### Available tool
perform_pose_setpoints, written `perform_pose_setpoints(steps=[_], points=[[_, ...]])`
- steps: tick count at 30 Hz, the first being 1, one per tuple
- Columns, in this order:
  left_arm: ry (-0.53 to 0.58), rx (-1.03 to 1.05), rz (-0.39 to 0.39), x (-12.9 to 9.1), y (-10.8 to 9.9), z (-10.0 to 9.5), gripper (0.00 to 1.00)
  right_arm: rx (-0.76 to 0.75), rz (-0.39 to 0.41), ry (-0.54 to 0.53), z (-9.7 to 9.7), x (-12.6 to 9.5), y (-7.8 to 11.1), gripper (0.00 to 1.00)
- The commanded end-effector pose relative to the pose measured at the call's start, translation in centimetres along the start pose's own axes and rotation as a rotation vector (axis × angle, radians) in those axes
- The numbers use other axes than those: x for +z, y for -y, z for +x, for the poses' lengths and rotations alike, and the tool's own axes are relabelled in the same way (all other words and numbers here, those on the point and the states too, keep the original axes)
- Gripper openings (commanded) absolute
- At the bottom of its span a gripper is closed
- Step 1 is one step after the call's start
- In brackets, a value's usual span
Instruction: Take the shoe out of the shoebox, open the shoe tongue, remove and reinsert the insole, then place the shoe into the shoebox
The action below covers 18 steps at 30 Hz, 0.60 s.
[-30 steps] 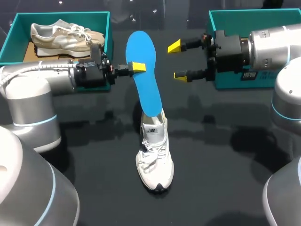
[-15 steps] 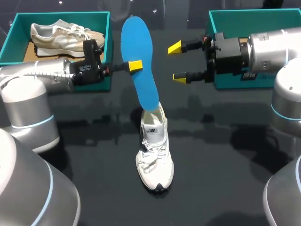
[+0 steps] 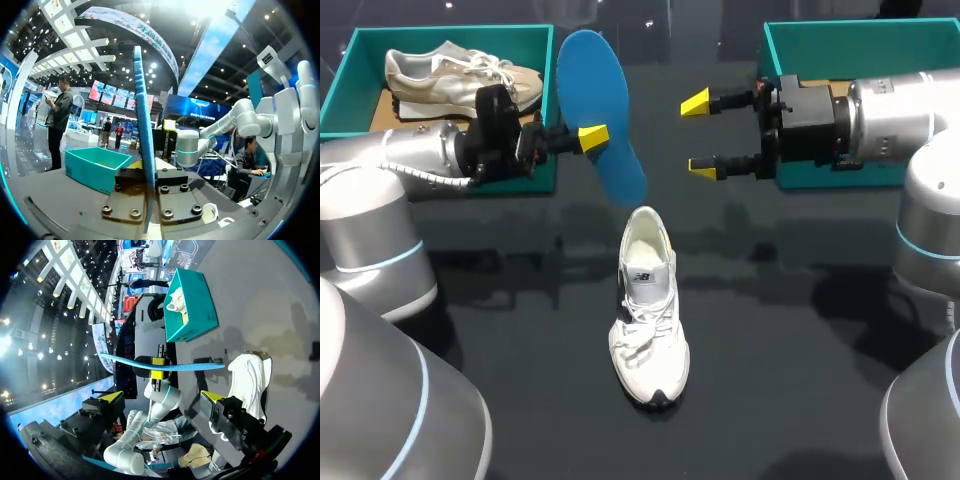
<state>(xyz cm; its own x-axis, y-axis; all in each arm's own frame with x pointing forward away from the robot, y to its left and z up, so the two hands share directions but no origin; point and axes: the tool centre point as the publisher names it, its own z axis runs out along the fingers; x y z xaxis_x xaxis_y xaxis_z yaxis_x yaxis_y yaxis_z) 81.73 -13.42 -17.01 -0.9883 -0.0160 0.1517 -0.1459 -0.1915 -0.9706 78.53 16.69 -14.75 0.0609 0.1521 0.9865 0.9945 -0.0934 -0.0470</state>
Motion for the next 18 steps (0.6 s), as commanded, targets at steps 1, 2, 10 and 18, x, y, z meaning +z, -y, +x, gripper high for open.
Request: perform_pose_setpoints(steps=[1,2,10,18], points=[[-0.074,0.453,0.096,-0.3,0.0,-0.3,0.0,0.002,-0.007,-0.007,-0.3,-0.1,0.4,1.0],[-0.084,0.504,0.098,-0.4,0.0,-0.3,0.0,0.003,-0.007,-0.009,-0.3,-0.2,0.4,1.0],[-0.124,0.776,0.053,-0.8,0.4,-0.5,0.0,0.012,-0.002,-0.031,-0.6,-0.2,0.1,1.0],[-0.116,1.029,-0.019,-1.3,0.6,-1.7,0.0,0.012,-0.002,-0.031,-0.6,-0.2,0.1,1.0]])
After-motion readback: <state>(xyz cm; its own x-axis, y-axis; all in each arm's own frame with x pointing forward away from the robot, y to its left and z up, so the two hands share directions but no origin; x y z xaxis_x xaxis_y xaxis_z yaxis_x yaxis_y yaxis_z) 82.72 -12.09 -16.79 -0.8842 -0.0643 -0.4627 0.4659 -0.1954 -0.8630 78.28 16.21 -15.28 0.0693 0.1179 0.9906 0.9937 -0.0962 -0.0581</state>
